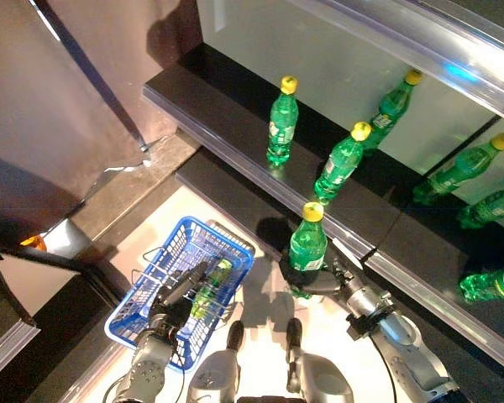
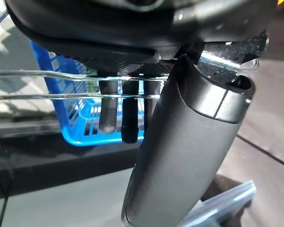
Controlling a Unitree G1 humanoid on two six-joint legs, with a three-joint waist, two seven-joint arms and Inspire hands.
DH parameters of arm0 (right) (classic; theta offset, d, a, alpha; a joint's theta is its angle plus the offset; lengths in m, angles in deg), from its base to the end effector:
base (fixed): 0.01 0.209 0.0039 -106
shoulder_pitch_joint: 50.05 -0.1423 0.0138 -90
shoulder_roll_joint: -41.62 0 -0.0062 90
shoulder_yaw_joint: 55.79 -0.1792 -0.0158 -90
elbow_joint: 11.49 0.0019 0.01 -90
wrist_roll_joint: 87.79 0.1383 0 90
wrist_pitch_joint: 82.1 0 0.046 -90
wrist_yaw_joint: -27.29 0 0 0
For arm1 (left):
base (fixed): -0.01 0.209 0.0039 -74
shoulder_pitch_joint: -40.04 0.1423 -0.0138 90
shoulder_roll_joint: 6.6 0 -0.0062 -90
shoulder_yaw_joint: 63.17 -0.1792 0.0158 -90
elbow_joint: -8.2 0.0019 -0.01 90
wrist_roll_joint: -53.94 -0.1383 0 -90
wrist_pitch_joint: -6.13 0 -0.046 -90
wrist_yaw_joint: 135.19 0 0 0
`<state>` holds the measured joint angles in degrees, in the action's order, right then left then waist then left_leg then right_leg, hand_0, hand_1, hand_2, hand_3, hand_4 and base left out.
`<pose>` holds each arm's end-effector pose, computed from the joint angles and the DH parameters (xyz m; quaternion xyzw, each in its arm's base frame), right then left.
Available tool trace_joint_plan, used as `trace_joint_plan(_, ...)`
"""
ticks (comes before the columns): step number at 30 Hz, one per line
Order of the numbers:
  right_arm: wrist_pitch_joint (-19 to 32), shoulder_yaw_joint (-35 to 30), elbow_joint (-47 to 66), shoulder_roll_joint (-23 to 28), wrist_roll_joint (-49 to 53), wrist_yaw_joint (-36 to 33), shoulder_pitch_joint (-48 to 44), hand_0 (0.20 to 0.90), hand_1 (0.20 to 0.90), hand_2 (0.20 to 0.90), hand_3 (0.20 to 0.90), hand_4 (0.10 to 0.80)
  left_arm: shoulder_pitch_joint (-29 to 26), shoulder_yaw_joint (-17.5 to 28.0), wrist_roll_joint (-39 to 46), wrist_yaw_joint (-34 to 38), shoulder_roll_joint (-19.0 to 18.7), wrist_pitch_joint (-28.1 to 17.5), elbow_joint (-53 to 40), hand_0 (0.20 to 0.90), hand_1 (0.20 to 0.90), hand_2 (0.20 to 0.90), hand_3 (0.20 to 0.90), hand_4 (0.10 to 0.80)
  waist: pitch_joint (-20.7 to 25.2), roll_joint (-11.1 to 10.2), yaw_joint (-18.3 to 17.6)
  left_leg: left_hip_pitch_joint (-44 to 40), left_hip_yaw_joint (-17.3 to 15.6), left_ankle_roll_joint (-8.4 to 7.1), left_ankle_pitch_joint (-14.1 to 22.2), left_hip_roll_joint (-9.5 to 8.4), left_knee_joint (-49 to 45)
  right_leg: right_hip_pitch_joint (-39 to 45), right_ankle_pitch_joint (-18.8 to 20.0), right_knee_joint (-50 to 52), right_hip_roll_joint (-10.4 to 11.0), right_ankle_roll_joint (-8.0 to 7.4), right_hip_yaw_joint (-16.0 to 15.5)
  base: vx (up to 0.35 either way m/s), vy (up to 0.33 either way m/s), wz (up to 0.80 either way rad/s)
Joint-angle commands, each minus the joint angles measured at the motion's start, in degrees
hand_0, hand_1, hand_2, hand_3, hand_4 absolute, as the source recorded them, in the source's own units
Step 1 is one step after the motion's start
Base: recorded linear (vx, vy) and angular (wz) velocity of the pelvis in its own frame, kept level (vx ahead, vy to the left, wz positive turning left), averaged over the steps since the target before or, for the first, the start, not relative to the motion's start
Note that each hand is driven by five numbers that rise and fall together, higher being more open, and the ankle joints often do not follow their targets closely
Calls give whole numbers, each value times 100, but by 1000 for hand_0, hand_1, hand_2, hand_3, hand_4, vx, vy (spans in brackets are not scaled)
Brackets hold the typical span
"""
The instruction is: Pick up the drink and place into the basket.
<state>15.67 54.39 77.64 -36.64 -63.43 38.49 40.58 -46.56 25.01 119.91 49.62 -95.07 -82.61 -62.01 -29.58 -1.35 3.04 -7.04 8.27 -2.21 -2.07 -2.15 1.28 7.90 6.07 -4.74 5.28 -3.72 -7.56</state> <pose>0.1905 -0.1761 0.0409 -0.0168 0.0238 0.2501 0.9678 0.1735 0.2075 -0.0183 -0.4172 0.1905 0.1505 0.8758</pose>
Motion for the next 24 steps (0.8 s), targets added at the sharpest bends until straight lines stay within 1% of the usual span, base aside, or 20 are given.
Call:
trace_joint_plan(1,569,452,331,209,-43,185,-251,300,300,300,200,100,-313,76,-491,-720,-401,-763,-1725,300,300,300,200,100,1636,533,163,186,-423,-351,-27,-109,-284,-38,-563,416,-99,-347,-255,-14,91,44)
trace_joint_plan(2,582,516,274,188,-96,154,-290,300,300,300,200,100,-327,56,-532,-777,-423,-693,-1736,300,300,300,200,100,1656,542,204,166,-393,-345,-26,-118,-265,-20,-561,413,-81,-349,-304,-13,116,55)
trace_joint_plan(3,538,676,106,99,-133,72,-408,300,300,300,200,100,-363,-7,-624,-880,-484,-486,-1815,300,300,300,200,100,1713,562,310,116,-339,-331,-34,-139,-198,18,-550,397,-46,-354,-426,-9,94,45)
trace_joint_plan(4,534,708,65,78,-169,60,-433,300,300,300,200,100,-372,-20,-634,-904,-496,-446,-1827,300,300,300,200,100,1726,565,328,107,-330,-328,-35,-144,-185,25,-550,395,-40,-355,-446,-10,109,33)
trace_joint_plan(8,471,1022,-484,-205,-99,-120,-829,300,300,300,200,100,-496,-141,-853,-1221,-629,140,-2075,300,300,300,200,100,1903,593,607,-14,-193,-272,-31,-193,-12,138,-544,346,60,-377,-733,-2,85,27)
trace_joint_plan(9,446,1035,-513,-233,-86,-138,-856,300,300,300,200,100,-513,-153,-867,-1257,-645,183,-2095,300,300,300,200,100,1921,594,628,-23,-183,-264,-31,-198,5,148,-543,341,69,-381,-759,5,93,37)
trace_joint_plan(11,424,1151,-827,-429,-106,-234,-1057,300,300,300,200,100,-642,-274,-963,-1465,-707,451,-2257,300,300,300,200,100,2046,593,774,-75,-122,-218,-16,-229,96,209,-549,314,128,-394,-927,6,93,32)
trace_joint_plan(15,369,1318,-1129,-638,-139,-413,-1323,300,300,300,200,100,-801,-494,-1001,-1746,-767,788,-2552,300,300,300,200,100,2186,587,967,-131,-31,-145,20,-276,183,273,-567,329,209,-424,-1119,12,74,35)
trace_joint_plan(17,259,1425,-1321,-813,-113,-597,-1542,300,300,300,200,100,-900,-701,-1099,-2029,-731,1010,-2700,300,300,300,200,100,2256,577,1097,-188,63,-79,50,-313,231,320,-588,391,276,-437,-1237,36,82,45)
trace_joint_plan(20,141,1482,-1522,-985,-129,-738,-1726,300,300,300,200,100,-976,-926,-1204,-2317,-683,1190,-2827,300,300,300,200,100,2332,565,1213,-225,152,-7,86,-358,257,336,-610,472,342,-462,-1339,34,65,34)
trace_joint_plan(24,-133,1637,-1876,-1250,-184,-949,-1944,300,300,300,200,100,-1080,-1303,-1016,-2697,-523,1436,-3119,300,300,300,200,100,2425,544,1358,-284,256,104,149,-420,284,306,-619,628,455,-530,-1459,46,77,40)
